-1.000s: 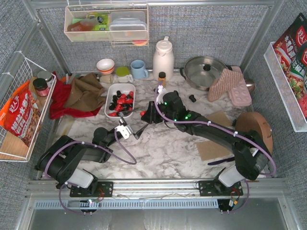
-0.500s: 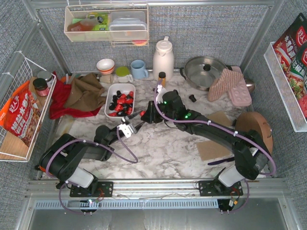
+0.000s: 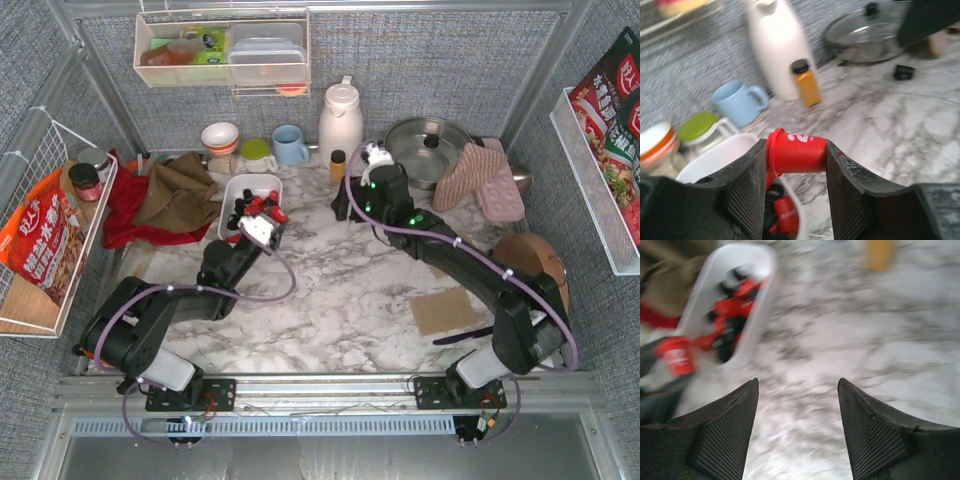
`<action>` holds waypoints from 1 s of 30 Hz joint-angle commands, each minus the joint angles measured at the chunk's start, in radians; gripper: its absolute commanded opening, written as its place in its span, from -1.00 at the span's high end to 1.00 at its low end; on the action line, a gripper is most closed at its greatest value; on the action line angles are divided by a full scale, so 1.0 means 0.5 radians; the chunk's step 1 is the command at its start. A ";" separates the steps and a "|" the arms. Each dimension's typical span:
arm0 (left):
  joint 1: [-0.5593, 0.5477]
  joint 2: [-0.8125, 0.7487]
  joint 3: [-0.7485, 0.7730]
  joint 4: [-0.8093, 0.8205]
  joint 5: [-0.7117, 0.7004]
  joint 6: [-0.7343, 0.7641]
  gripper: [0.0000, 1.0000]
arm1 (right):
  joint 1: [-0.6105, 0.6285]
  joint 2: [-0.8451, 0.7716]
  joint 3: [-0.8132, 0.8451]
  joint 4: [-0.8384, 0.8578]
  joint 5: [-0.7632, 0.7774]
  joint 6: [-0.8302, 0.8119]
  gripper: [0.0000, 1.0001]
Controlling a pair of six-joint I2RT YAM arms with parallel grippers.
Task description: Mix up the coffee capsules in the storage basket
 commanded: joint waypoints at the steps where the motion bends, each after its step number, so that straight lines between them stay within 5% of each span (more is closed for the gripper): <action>1: 0.136 0.009 0.175 -0.440 -0.423 -0.418 0.20 | -0.220 0.169 0.128 -0.168 0.531 -0.234 -0.37; 11: 0.403 0.291 0.867 -1.525 -0.565 -0.959 0.11 | -0.634 0.921 0.677 -0.460 0.338 -0.638 -0.38; 20: 0.532 0.620 1.186 -1.775 -0.436 -1.056 -0.05 | -0.751 1.196 0.965 -0.669 0.331 -0.839 -0.38; 27: 0.535 0.589 1.200 -1.824 -0.419 -1.065 -0.89 | -0.887 1.416 1.173 -0.888 0.071 -0.938 -0.33; 30: 0.532 0.485 1.138 -1.797 -0.438 -1.053 -0.98 | -0.915 1.460 1.173 -0.900 -0.018 -1.002 -0.28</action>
